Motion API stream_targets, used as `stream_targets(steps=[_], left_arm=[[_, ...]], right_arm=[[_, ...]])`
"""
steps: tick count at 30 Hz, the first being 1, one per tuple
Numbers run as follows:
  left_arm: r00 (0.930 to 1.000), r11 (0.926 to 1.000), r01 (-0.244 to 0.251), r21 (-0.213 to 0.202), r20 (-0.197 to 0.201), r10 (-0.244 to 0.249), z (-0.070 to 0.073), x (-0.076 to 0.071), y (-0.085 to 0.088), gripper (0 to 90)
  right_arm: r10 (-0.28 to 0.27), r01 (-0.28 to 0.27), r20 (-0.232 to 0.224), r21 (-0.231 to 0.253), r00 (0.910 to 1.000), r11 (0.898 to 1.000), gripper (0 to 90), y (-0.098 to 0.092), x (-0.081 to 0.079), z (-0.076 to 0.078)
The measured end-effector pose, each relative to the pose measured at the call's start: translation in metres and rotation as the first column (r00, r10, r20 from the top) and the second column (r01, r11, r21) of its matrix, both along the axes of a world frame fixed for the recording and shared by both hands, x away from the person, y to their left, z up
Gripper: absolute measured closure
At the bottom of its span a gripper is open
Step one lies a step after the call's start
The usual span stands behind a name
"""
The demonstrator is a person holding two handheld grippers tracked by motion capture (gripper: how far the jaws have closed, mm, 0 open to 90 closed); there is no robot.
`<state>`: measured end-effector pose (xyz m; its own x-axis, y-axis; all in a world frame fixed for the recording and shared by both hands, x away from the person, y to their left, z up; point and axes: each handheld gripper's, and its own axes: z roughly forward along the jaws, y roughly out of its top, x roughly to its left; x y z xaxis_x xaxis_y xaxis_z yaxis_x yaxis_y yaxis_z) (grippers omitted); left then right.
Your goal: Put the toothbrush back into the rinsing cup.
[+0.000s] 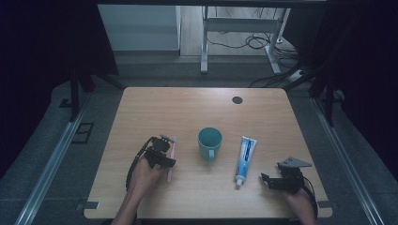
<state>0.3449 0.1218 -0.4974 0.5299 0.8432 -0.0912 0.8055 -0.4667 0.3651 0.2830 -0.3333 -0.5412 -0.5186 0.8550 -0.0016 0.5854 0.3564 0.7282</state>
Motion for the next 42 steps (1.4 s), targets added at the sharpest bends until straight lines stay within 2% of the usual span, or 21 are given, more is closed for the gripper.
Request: stream_targets(steps=[8, 13, 19, 28, 42], left_arm=[[0.9957, 0.9991, -0.018, 0.038, -0.091, 0.021, 0.006, 0.016, -0.004, 46.9], [0.9878, 0.9974, -0.023, 0.068, -0.152, 0.034, 0.007, 0.025, -0.008, 44.5], [0.9782, 0.9940, -0.029, 0.105, -0.202, 0.050, 0.006, 0.034, -0.012, 43.1], [0.9688, 0.9906, -0.033, 0.133, -0.239, 0.064, 0.001, 0.041, -0.018, 49.9], [0.9637, 0.9848, -0.012, 0.173, -0.261, 0.057, -0.002, 0.045, -0.030, 64.8]], right_arm=[[-0.001, 0.001, -0.001, 0.000, 1.0000, 1.000, 14.5, 0.000, 0.000, 0.000], [-0.001, 0.001, -0.001, 0.000, 1.0000, 1.000, 14.5, 0.000, 0.000, 0.000], [-0.001, 0.001, -0.001, 0.000, 1.0000, 1.000, 14.5, 0.000, 0.000, 0.000], [-0.001, 0.001, -0.001, 0.000, 1.0000, 1.000, 14.5, 0.000, 0.000, 0.000], [-0.001, 0.001, -0.001, -0.001, 1.0000, 1.000, 14.5, 0.000, 0.000, 0.000]])
